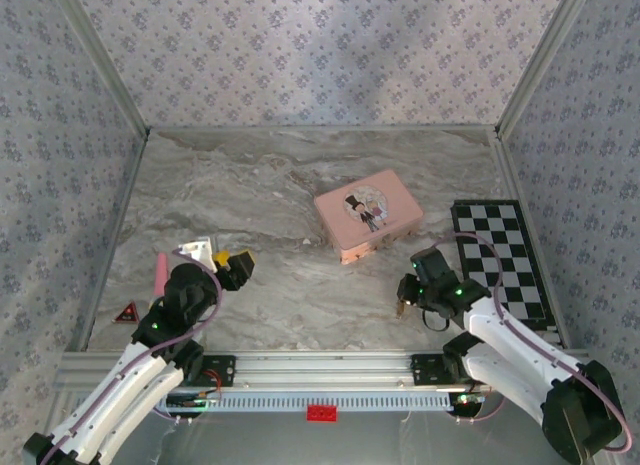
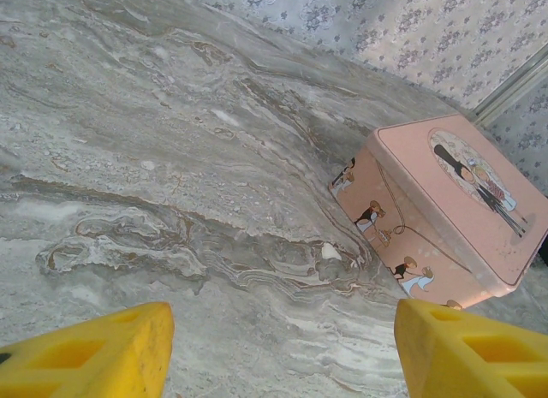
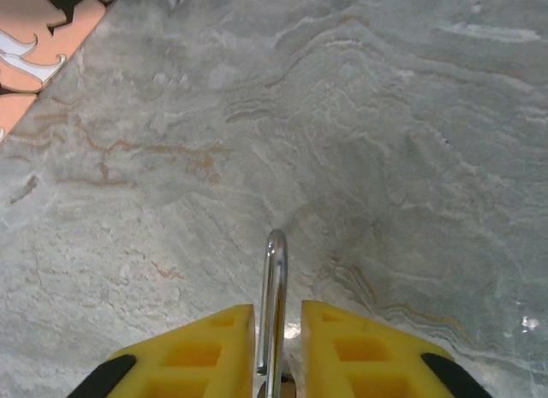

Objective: Unlock a padlock with a key

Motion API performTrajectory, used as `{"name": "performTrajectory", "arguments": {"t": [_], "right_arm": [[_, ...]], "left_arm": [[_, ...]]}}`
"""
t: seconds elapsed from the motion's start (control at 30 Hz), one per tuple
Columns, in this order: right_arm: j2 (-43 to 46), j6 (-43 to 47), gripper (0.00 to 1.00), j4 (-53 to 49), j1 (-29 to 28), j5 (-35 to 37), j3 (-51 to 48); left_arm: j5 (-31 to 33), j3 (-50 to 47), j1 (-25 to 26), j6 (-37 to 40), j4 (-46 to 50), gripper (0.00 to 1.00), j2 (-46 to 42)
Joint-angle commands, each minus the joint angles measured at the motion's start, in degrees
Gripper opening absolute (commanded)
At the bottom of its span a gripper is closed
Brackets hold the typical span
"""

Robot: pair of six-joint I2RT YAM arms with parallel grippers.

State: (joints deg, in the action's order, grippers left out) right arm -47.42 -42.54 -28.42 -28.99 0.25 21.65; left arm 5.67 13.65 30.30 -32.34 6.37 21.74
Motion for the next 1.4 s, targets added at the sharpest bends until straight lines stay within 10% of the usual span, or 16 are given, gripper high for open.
{"name": "performTrajectory", "arguments": {"t": [0.0,0.27,0.77,0.93,1.37], "right_arm": [[1.9,0.1,0.32,-1.8,0.3,0.5,0.0],[4.7,1.4,0.48,-5.8,0.4,3.0,3.6],[9.2,22.6,0.71,5.8,5.5,14.6,13.3],[8.9,28.5,0.88,11.3,9.6,22.7,11.2],[7.1,30.0,0.9,24.5,19.3,33.1,-0.2]], "left_arm": [[1.1,0.9,-0.5,1.6,0.4,0.69,-0.7],[2.3,2.1,-1.2,2.7,0.8,0.7,0.3],[23.2,18.0,-10.1,5.5,4.1,0.72,22.8],[26.5,18.7,-13.0,8.4,-2.1,0.9,29.3],[17.8,10.9,-21.2,28.6,-29.3,1.0,45.6]]}}
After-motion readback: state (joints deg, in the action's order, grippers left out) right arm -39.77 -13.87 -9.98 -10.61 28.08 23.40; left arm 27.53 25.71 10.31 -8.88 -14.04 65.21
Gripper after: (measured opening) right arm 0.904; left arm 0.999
